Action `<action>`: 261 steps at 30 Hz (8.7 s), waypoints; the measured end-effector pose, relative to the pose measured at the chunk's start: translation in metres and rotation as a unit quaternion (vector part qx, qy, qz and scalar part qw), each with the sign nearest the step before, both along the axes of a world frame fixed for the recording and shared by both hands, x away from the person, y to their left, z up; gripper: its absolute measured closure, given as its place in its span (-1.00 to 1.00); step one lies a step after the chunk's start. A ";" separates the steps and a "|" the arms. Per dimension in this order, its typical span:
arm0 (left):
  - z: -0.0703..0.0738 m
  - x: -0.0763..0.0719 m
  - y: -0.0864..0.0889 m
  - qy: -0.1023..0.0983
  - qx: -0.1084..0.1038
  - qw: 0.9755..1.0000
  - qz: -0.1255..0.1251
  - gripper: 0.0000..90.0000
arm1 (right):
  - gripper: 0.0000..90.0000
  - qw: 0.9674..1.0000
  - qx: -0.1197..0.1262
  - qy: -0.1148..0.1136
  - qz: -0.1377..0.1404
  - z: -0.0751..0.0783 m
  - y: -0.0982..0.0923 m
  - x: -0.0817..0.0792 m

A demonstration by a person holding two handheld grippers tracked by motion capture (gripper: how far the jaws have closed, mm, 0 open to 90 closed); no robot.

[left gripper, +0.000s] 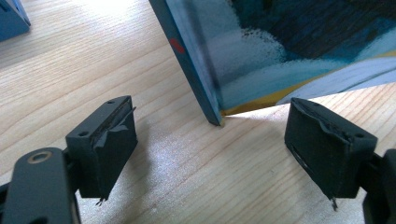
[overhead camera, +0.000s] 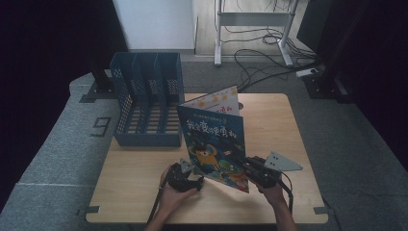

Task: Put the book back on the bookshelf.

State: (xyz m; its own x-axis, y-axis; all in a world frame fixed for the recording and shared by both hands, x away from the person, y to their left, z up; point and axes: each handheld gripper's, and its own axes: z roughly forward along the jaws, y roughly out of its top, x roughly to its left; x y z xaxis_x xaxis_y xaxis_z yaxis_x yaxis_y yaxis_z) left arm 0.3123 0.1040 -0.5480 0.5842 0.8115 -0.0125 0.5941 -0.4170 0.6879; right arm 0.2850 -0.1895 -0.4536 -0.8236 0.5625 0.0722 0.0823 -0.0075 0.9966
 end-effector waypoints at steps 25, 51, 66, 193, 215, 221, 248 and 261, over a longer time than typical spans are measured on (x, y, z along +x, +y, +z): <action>0.020 -0.003 0.008 -0.054 -0.051 0.997 -0.023 -0.60 | 0.77 1.000 -0.013 0.010 -0.002 -0.011 -0.017 0.004; 0.064 0.019 0.000 -0.110 -0.113 0.982 -0.101 -0.62 | 0.65 0.999 -0.035 0.008 -0.020 -0.017 -0.025 0.005; 0.066 0.012 -0.001 -0.145 -0.113 0.977 -0.106 -0.41 | 0.45 0.997 -0.055 0.018 -0.052 -0.027 -0.032 0.011; 0.104 -0.017 -0.011 -0.197 -0.169 0.956 -0.135 0.17 | -0.20 0.977 -0.062 0.145 -0.145 -0.064 -0.028 0.040; 0.106 -0.014 -0.005 -0.194 -0.190 0.955 -0.122 0.41 | -0.22 0.974 -0.086 0.150 -0.149 -0.060 -0.010 0.044; 0.106 -0.019 -0.006 -0.202 -0.198 0.950 -0.132 0.54 | -0.15 0.972 -0.083 0.155 -0.154 -0.061 -0.011 0.045; 0.103 -0.027 -0.015 -0.223 -0.232 0.939 -0.125 0.79 | -0.16 0.973 -0.102 0.157 -0.132 -0.067 0.006 0.046; 0.100 -0.026 -0.022 -0.225 -0.233 0.939 -0.112 0.70 | -0.16 0.969 -0.093 0.171 -0.151 -0.067 -0.004 0.047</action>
